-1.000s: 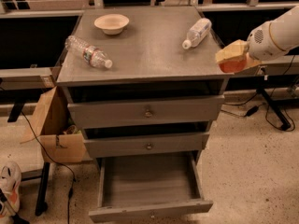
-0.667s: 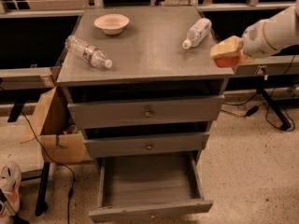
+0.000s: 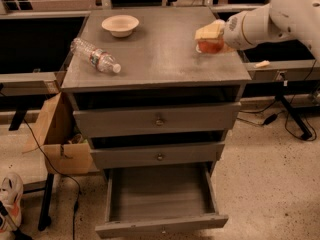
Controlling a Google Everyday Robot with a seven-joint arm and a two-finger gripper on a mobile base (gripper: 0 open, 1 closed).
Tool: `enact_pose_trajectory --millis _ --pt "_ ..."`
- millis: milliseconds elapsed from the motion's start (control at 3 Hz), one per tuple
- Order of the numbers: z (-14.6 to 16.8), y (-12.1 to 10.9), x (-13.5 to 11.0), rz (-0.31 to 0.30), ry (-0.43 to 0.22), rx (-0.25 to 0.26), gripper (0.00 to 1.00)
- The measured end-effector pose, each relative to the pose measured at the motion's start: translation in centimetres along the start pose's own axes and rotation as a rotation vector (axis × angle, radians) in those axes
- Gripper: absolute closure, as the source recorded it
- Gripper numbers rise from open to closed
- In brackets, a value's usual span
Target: Pick apple from bottom drawer and place on counter
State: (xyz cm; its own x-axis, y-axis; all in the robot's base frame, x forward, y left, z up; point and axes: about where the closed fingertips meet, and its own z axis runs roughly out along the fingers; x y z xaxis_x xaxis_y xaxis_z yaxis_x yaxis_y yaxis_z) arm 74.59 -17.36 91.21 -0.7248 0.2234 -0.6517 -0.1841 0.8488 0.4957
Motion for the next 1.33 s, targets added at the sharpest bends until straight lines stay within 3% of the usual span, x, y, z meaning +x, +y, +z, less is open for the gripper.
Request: enact_pose_trajectory --millis 667,1000,1333 --pt "6.2 2.2 -0.3 0.043 -0.003 0.001 1.0" --pt "7.9 1.7 0.2 0.073 0.017 0.043 1.0" --pt "8.8 0.2 0.6 0.117 0.021 0.105 0.74"
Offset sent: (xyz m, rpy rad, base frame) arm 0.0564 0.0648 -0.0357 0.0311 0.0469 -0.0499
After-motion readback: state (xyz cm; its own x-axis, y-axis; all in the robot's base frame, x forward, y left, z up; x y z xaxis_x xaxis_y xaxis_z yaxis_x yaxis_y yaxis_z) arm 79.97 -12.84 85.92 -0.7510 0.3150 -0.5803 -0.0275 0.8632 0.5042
